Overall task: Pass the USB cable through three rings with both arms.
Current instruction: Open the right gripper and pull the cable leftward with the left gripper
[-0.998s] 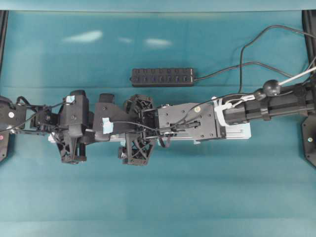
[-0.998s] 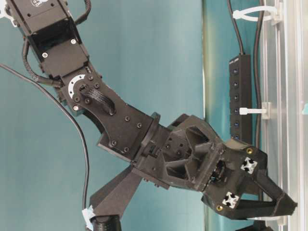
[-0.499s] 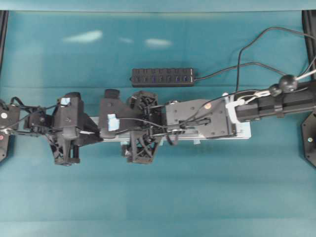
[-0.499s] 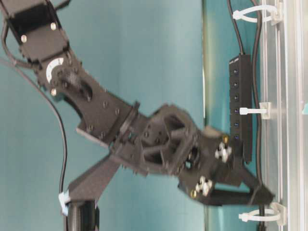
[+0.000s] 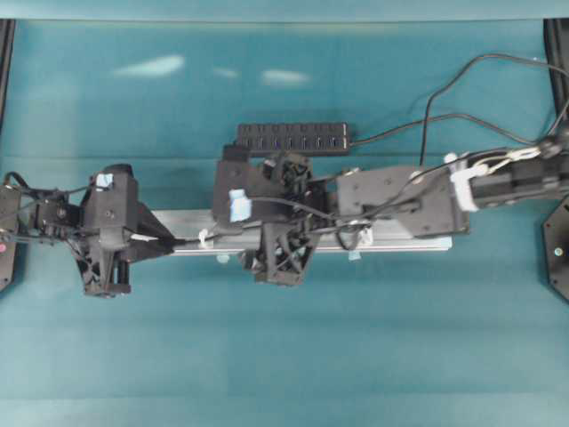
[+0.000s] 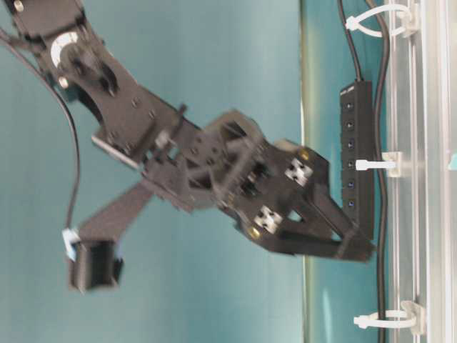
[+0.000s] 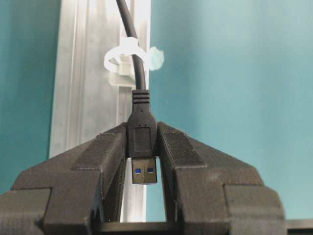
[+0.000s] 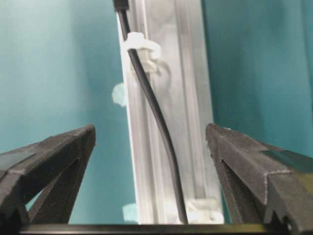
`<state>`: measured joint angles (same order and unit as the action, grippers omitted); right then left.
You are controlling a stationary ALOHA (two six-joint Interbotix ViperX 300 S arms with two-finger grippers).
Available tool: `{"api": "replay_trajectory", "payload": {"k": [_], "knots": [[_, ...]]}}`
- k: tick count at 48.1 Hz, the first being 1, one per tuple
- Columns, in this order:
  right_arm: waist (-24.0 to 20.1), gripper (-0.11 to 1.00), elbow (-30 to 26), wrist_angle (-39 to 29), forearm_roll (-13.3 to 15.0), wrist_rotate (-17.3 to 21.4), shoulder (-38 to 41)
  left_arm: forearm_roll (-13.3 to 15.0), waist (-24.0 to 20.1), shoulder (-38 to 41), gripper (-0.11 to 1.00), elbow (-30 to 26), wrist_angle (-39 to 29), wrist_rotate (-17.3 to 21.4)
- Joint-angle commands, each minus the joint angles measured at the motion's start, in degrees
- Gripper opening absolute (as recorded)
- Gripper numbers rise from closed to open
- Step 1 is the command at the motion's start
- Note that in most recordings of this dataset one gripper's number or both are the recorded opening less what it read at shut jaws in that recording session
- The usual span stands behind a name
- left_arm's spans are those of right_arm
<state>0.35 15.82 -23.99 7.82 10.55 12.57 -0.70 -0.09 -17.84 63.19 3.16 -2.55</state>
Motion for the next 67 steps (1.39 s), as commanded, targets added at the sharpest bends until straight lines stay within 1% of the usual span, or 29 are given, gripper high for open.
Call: {"api": "replay_trajectory", "payload": {"k": [1, 14, 30, 44, 56, 59, 67], "knots": [[0.35, 0.82, 0.70, 1.58, 0.09, 0.53, -2.99, -0.18, 0.26, -1.41, 0.24, -0.44, -0.35, 0.09], [0.79, 0.82, 4.04, 5.27, 0.62, 0.35, -5.80, -0.18, 0.26, -4.57, 0.24, -0.97, -1.32, 0.09], [0.88, 0.82, 7.21, 6.77, 0.62, 0.18, -10.02, -0.18, 0.18, -5.27, 0.24, -1.67, -1.41, 0.79], [0.88, 0.82, 13.27, 11.34, 0.62, 0.18, -15.82, -0.09, -0.09, -5.54, 0.24, -1.67, -1.32, 1.05], [0.88, 0.82, 19.16, 17.05, 0.62, 0.18, -20.48, -0.18, -0.53, -5.71, 0.24, -2.02, -1.32, 1.14], [0.88, 0.82, 20.13, 18.02, 0.62, 0.18, -21.36, -0.09, -0.53, -5.98, 0.24, -2.29, -1.32, 1.67], [0.88, 0.82, 21.80, 18.72, 0.62, 0.35, -22.41, -0.09, -0.70, -6.94, 0.24, -2.99, -1.41, 5.01]]}}
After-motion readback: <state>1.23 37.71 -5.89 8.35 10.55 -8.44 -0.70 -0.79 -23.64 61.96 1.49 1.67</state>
